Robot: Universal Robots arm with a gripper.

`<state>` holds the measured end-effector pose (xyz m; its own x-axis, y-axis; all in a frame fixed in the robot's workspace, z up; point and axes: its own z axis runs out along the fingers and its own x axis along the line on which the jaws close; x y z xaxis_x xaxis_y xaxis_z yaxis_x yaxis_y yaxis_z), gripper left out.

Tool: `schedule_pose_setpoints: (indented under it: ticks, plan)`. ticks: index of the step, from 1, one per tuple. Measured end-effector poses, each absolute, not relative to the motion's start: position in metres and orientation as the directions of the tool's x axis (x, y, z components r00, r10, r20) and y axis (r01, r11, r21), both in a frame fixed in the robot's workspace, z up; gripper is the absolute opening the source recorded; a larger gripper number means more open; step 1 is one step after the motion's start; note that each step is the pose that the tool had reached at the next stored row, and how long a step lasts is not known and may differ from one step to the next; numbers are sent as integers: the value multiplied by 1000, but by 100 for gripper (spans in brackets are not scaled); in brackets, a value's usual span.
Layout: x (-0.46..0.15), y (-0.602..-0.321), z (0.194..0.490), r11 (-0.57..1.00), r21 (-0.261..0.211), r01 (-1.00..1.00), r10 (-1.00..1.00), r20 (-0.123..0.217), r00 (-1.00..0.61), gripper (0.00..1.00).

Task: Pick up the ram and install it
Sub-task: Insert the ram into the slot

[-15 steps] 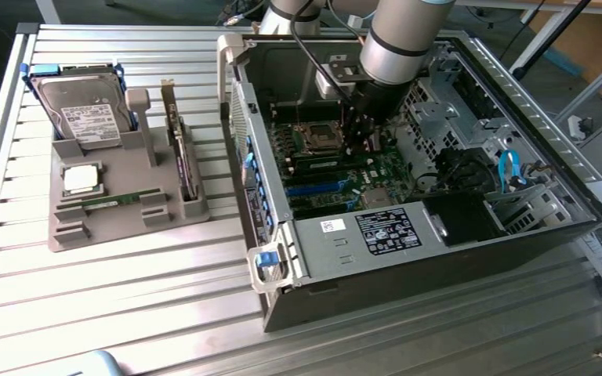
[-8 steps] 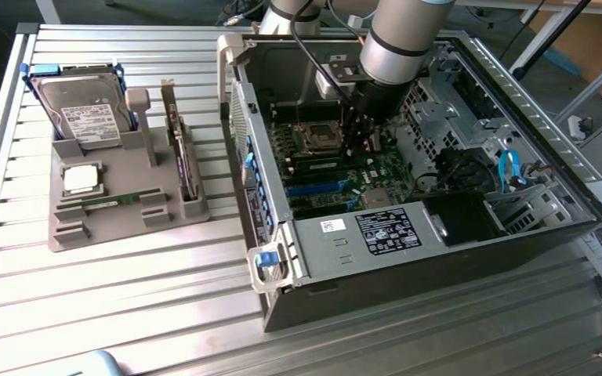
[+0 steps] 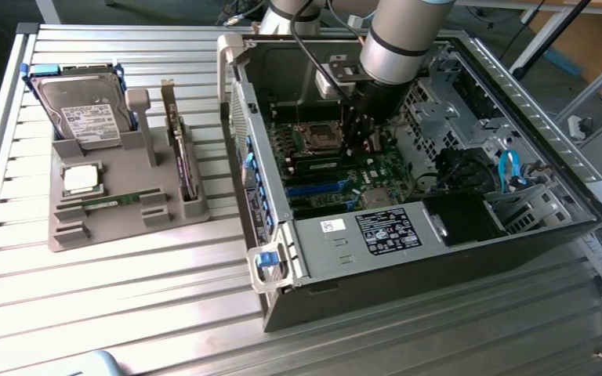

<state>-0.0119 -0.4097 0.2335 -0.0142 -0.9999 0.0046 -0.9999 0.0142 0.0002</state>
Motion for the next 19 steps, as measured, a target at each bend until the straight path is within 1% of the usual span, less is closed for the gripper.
schedule_pose_setpoints:
  ticks: [8, 19]
  plan:
    - [-12, -410, 240, 14, 0, -1000, -1000, 5, -14, 19]
    - [-11, -410, 259, 14, 0, -1000, -1000, 5, -14, 19]
